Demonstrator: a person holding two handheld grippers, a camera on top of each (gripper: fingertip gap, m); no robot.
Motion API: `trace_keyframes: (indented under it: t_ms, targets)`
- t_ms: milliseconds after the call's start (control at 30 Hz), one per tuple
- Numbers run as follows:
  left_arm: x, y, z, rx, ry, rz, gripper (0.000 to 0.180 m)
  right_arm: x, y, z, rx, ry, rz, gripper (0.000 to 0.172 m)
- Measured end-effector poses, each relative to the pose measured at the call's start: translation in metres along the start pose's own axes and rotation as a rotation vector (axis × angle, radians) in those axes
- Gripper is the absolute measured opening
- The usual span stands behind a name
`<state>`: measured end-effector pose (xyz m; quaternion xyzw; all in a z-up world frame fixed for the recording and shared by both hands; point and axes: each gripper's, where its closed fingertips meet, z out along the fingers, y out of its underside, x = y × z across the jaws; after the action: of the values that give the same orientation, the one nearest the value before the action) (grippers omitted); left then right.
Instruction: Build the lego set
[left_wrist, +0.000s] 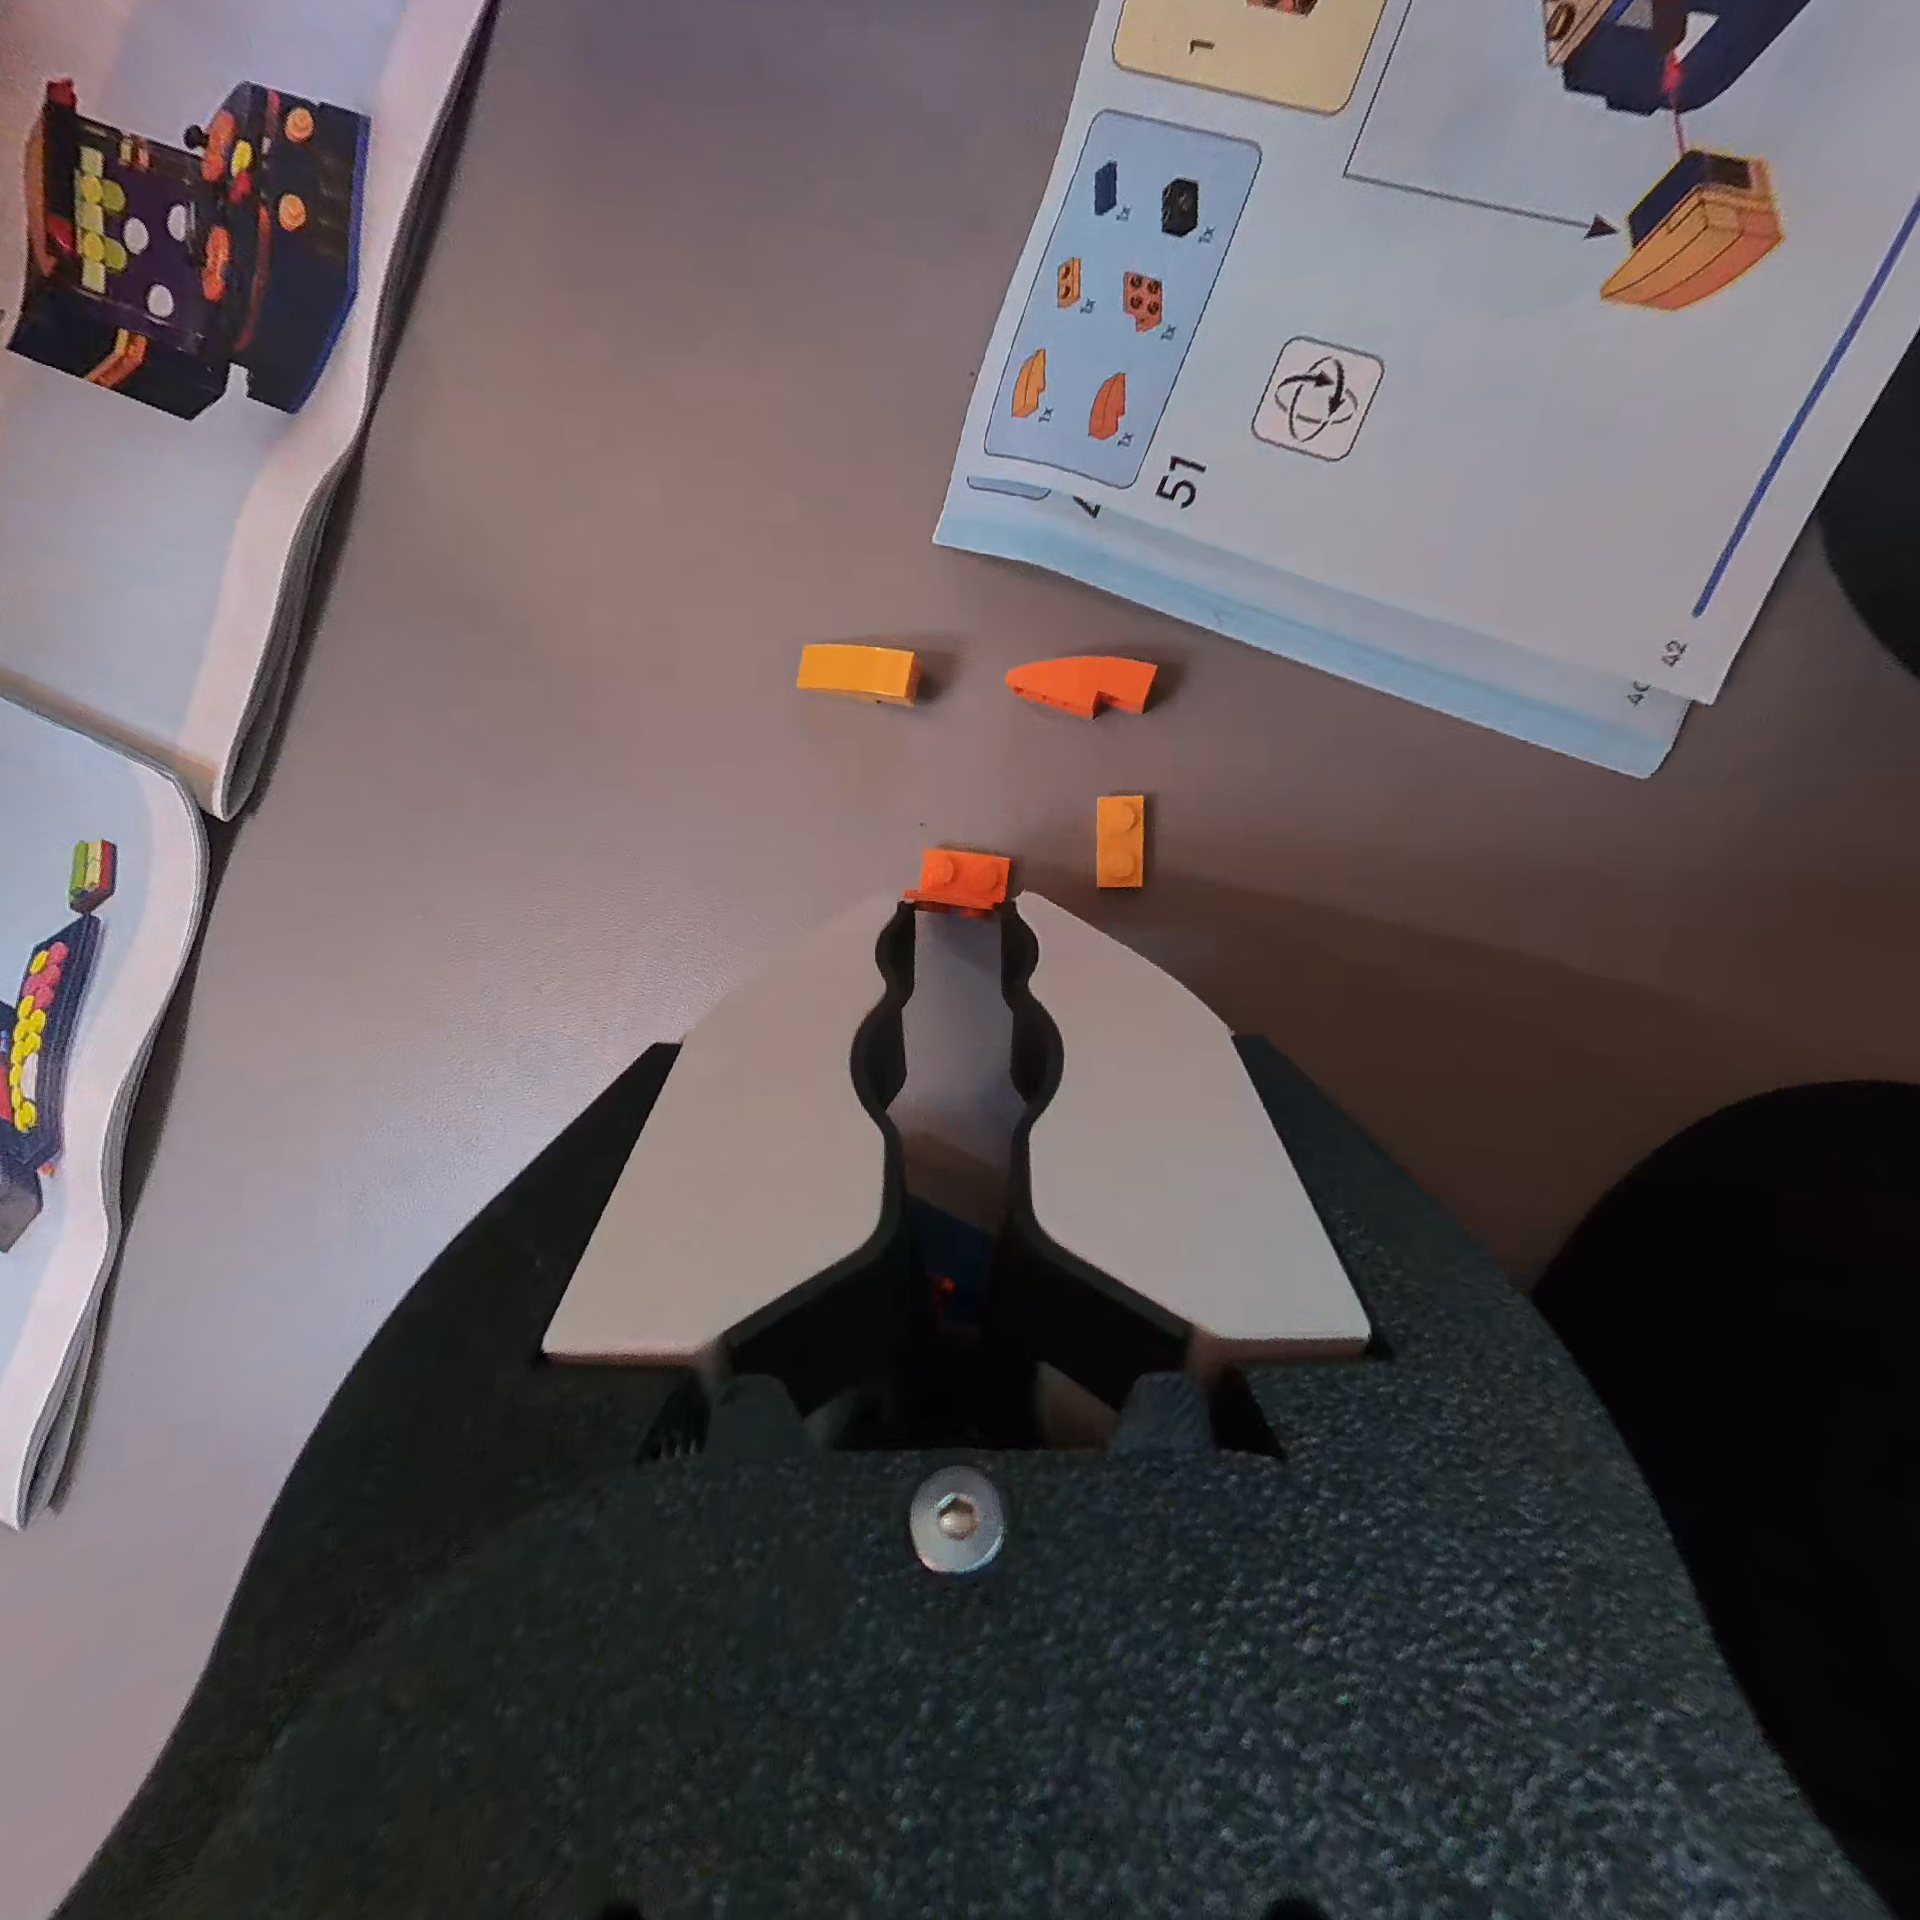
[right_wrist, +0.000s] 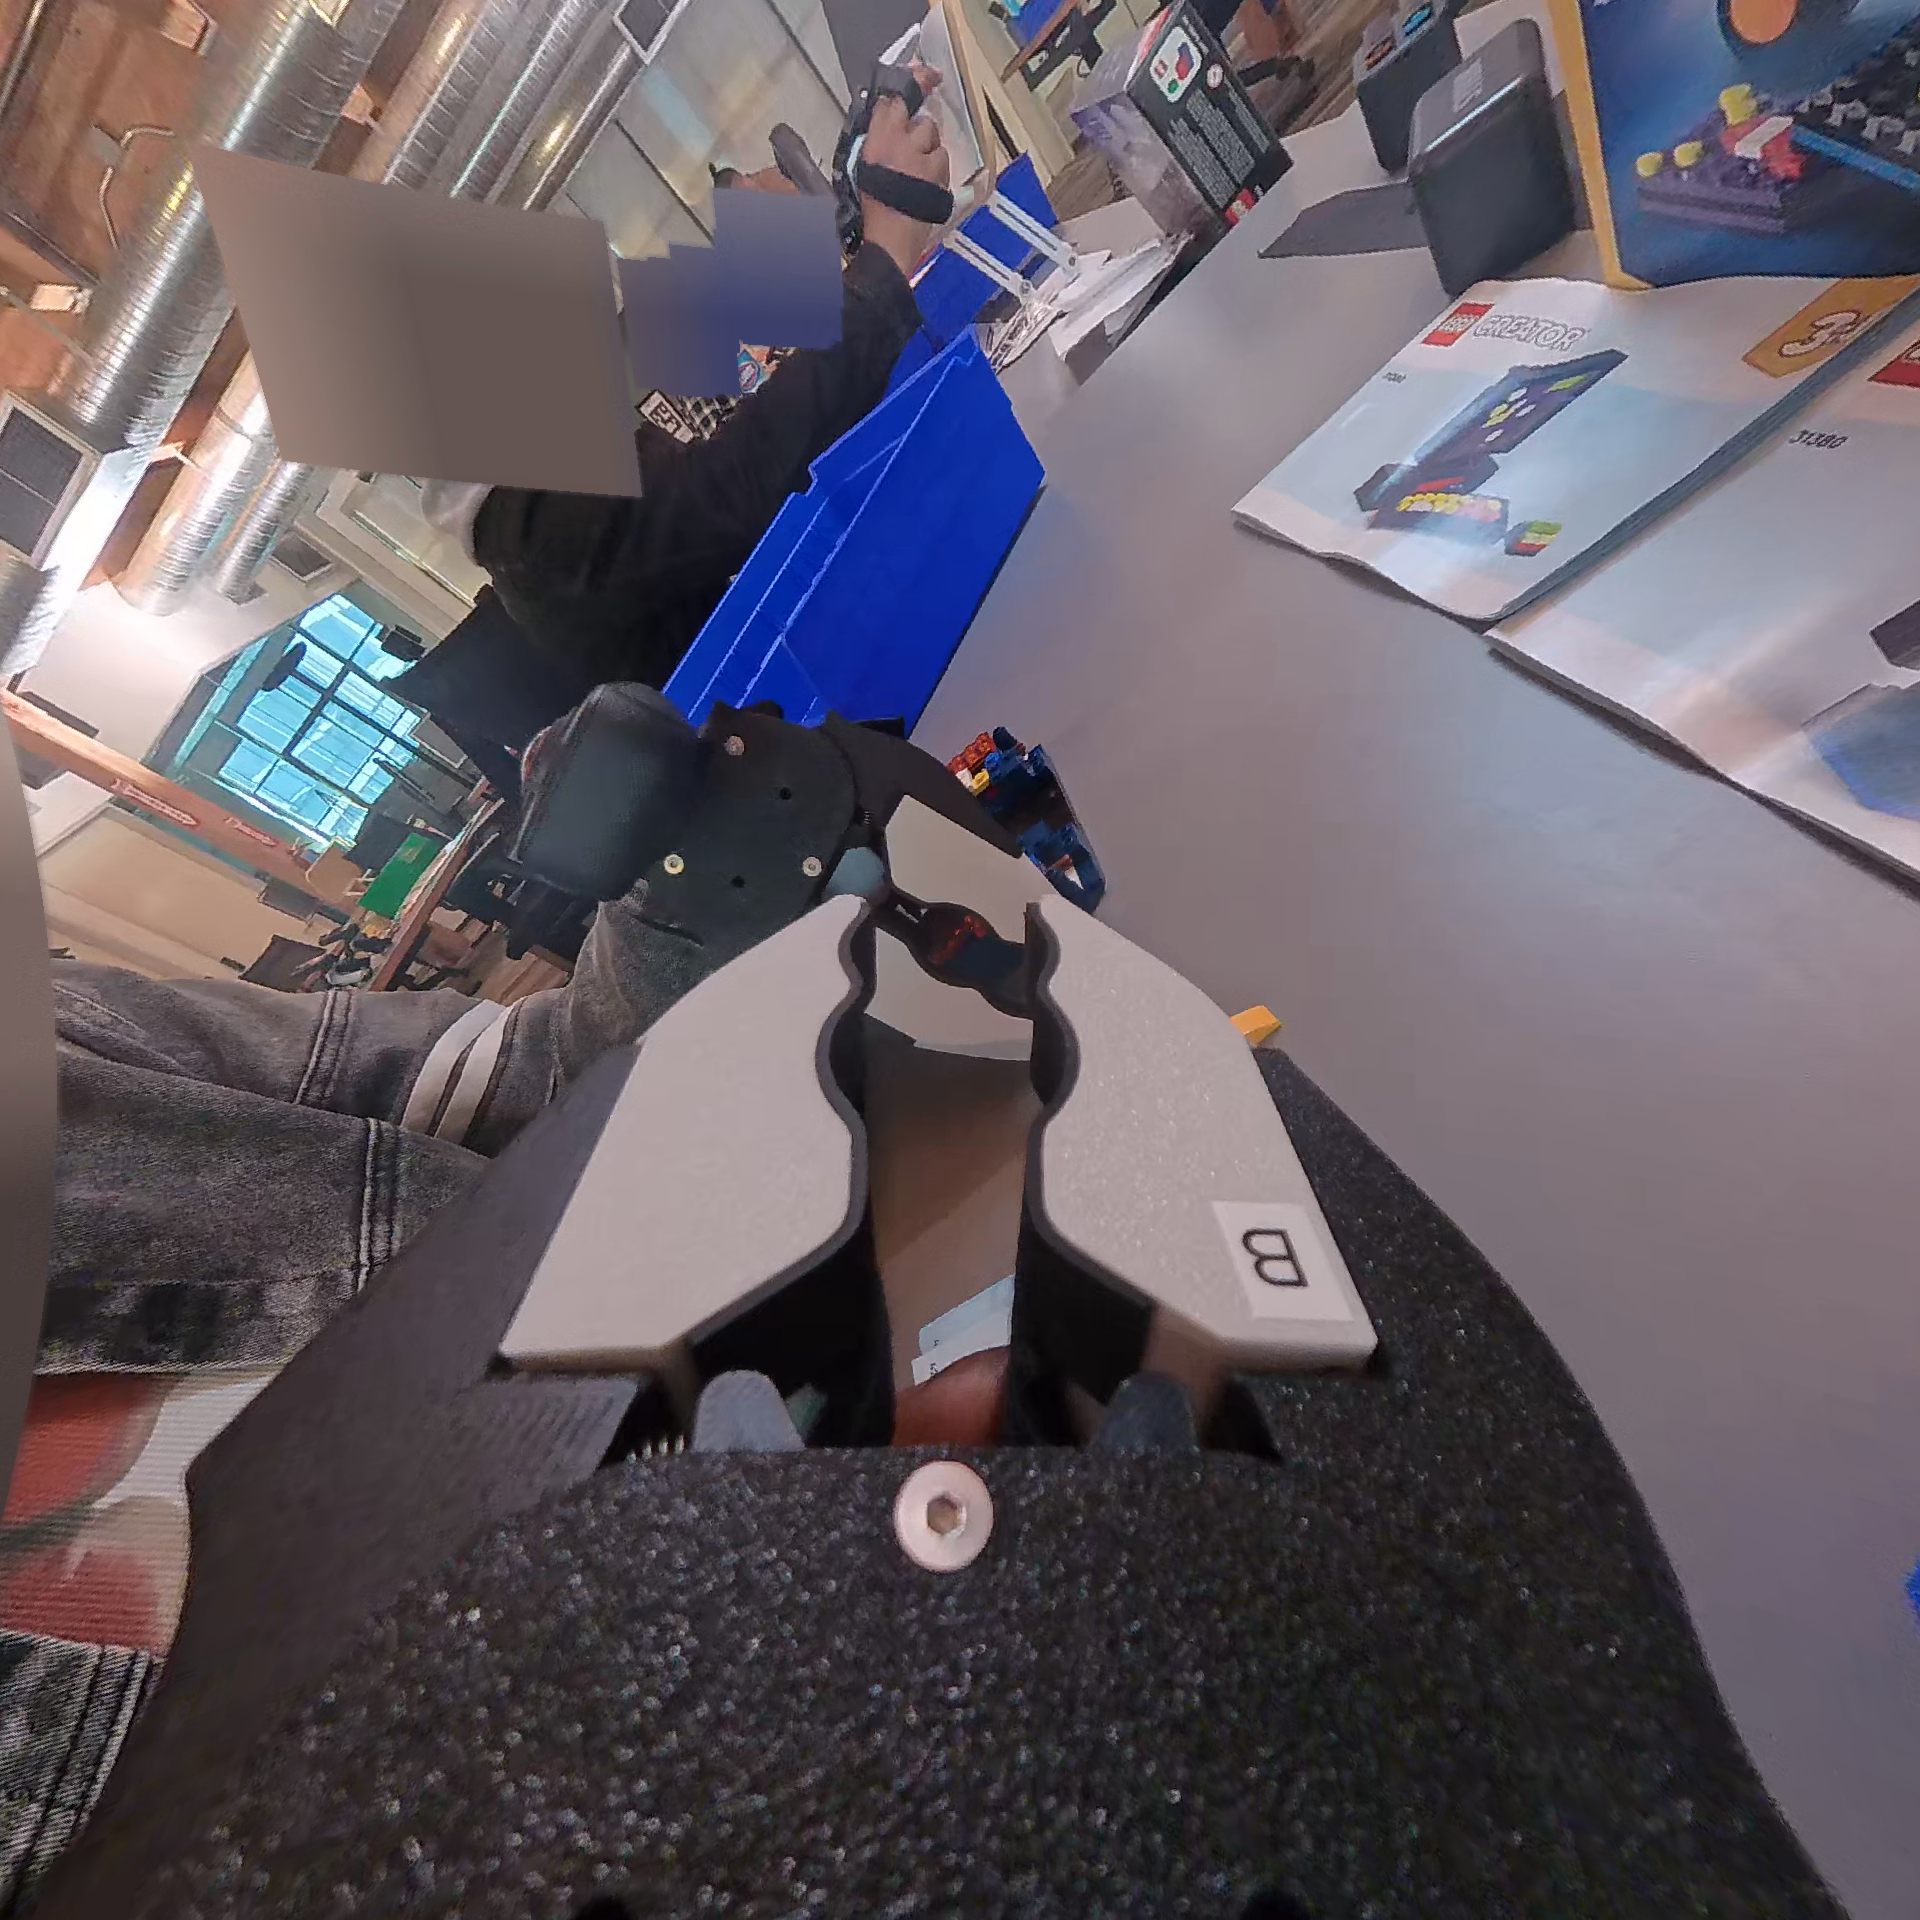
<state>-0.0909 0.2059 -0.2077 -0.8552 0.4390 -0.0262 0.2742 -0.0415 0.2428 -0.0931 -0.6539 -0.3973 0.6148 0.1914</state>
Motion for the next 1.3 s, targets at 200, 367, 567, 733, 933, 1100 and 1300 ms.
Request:
trace_keyframes:
  t_ms: [200, 367, 567, 733, 933, 1100, 1300]
  targets:
    - [-0.003, -0.002, -0.002, 0.017, -0.008, -0.005, 0.022, 0.0, -0.003, -0.005, 0.005, 0.015, -0.024, 0.027]
    - [-0.017, -0.04, -0.025, 0.271, -0.094, 0.018, 0.034, 0.006, -0.005, -0.019, -0.062, 0.153, -0.246, 0.034]
    - [-0.011, -0.119, -0.105, 1.033, -0.132, -0.044, 0.018, 0.043, 0.019, -0.054, -0.377, 0.467, -0.583, 0.018]
    - [-0.006, -0.114, -0.079, 0.924, -0.162, 0.025, 0.0, 0.056, 0.051, -0.051, -0.548, 0.416, -0.602, 0.0]
    - [-0.007, -0.109, -0.063, 0.862, -0.189, 0.037, 0.003, 0.071, 0.092, -0.055, -0.76, 0.364, -0.494, 0.0]
    - [-0.003, -0.106, -0.051, 0.794, -0.212, 0.107, 0.004, 0.081, 0.102, -0.057, -0.83, 0.397, -0.525, 0.0]
    - [0.025, -0.096, -0.023, 0.646, -0.126, 0.285, 0.006, 0.081, 0.102, -0.057, -0.824, 0.398, -0.52, 0.0]
